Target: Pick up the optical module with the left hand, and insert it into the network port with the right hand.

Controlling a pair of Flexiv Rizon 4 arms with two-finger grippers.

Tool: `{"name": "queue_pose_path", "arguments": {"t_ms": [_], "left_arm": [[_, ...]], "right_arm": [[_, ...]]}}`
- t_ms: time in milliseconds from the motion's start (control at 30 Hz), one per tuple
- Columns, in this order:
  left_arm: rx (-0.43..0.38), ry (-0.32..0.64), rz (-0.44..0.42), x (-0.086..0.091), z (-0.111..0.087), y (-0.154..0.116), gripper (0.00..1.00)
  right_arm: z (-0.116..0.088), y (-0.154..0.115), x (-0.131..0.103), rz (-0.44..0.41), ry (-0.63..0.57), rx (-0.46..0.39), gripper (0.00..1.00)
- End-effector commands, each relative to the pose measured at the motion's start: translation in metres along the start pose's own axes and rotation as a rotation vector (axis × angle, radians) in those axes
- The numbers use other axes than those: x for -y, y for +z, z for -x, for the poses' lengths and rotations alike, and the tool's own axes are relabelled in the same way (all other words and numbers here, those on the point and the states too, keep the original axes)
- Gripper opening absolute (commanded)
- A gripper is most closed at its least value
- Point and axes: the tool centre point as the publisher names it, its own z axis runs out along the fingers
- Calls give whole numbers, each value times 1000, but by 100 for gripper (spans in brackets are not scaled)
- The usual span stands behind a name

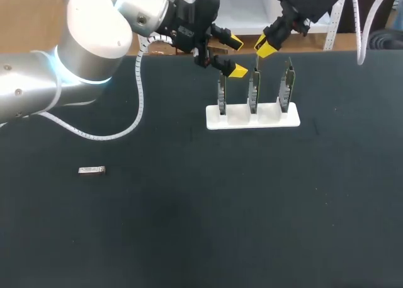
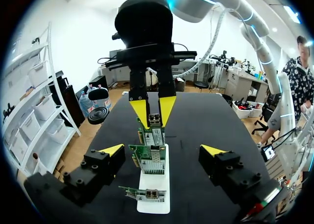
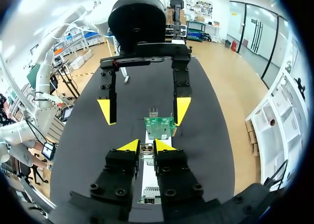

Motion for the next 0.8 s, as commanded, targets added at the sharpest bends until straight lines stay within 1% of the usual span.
{"name": "queue_pose_path", "arguments": {"t_ms": [33, 800], "left_arm": [[-7, -2, -4, -2, 1, 0, 100], [-7, -2, -4, -2, 1, 0, 100]], "right_arm": [[0, 1, 4, 6, -1, 0, 0], [-1, 3, 10, 12, 3, 8, 0]]}}
